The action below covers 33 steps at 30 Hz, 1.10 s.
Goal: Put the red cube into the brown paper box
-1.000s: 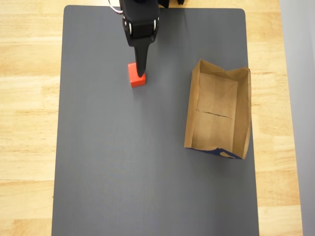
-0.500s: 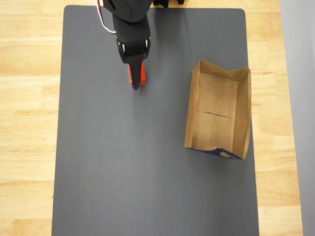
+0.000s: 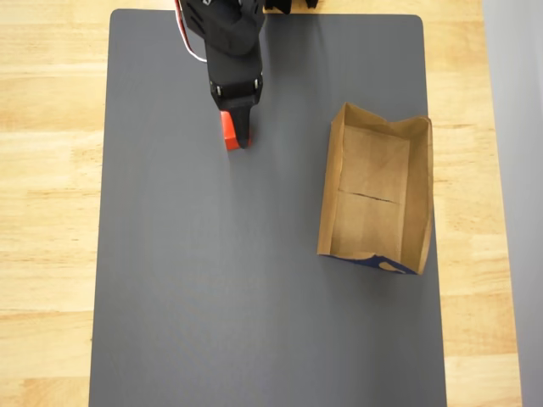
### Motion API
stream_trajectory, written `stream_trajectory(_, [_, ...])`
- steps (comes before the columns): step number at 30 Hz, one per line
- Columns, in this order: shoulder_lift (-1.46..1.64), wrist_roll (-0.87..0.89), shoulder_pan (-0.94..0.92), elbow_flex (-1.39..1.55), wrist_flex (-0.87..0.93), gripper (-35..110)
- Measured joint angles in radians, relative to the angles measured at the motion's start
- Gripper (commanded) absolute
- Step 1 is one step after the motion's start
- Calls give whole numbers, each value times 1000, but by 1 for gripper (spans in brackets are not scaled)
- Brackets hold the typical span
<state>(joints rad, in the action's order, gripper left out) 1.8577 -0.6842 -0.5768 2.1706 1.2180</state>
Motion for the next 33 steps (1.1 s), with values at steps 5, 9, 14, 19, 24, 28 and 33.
stream_trajectory(5, [-44,-8,-18,-43,-2,32])
stream_trajectory(9, [-91,-12,-34,-71,-5,32])
stream_trajectory(14, [-126,-23,-25,-98,-9,31])
stream_trajectory(19, [-160,-84,-14,-115,-12,29])
stream_trajectory(24, [-178,-158,12,-133,-11,16])
stream_trajectory(28, [-215,-144,6,-172,-9,3])
stream_trajectory(33, [-245,-115,5,-201,-5,0])
